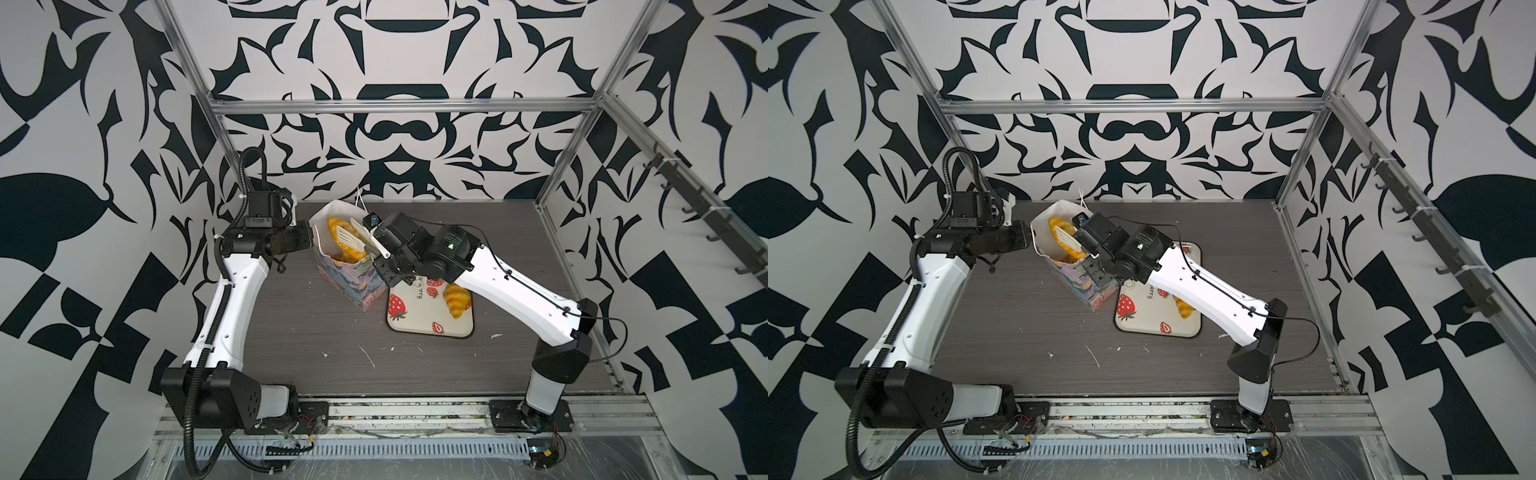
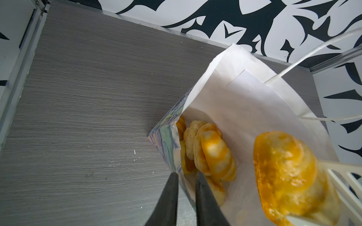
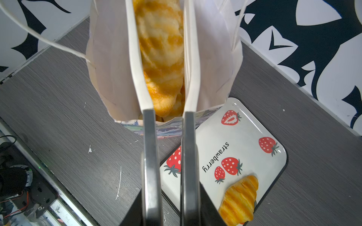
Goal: Pack bread into a paper bag
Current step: Place the bread in the paper bag.
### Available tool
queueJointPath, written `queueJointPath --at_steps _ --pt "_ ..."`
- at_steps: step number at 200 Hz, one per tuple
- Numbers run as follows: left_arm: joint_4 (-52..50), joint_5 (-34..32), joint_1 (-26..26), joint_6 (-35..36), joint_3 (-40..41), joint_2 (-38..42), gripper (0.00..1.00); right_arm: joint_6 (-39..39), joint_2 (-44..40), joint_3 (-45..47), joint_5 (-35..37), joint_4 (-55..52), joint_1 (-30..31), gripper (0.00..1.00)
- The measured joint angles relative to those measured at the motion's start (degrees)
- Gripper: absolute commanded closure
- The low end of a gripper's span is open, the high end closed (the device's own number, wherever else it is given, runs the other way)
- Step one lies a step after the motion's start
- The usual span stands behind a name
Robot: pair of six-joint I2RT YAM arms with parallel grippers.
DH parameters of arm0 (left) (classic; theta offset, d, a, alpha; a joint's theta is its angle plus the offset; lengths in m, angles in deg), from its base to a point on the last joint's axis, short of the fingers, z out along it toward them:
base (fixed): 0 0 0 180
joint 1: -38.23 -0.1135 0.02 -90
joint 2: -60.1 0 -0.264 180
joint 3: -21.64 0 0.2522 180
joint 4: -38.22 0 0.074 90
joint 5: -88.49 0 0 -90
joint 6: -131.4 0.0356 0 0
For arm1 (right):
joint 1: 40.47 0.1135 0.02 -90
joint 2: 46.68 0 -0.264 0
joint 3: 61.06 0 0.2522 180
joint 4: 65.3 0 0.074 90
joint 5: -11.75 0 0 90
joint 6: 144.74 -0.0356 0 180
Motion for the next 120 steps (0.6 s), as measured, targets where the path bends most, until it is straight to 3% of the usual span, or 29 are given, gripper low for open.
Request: queueJointPath --at_steps 120 --pt "0.0 0.0 0.0 0.0 0.0 0.0 0.79 0.0 -0.2 0.3 0.1 0.2 0.0 0.54"
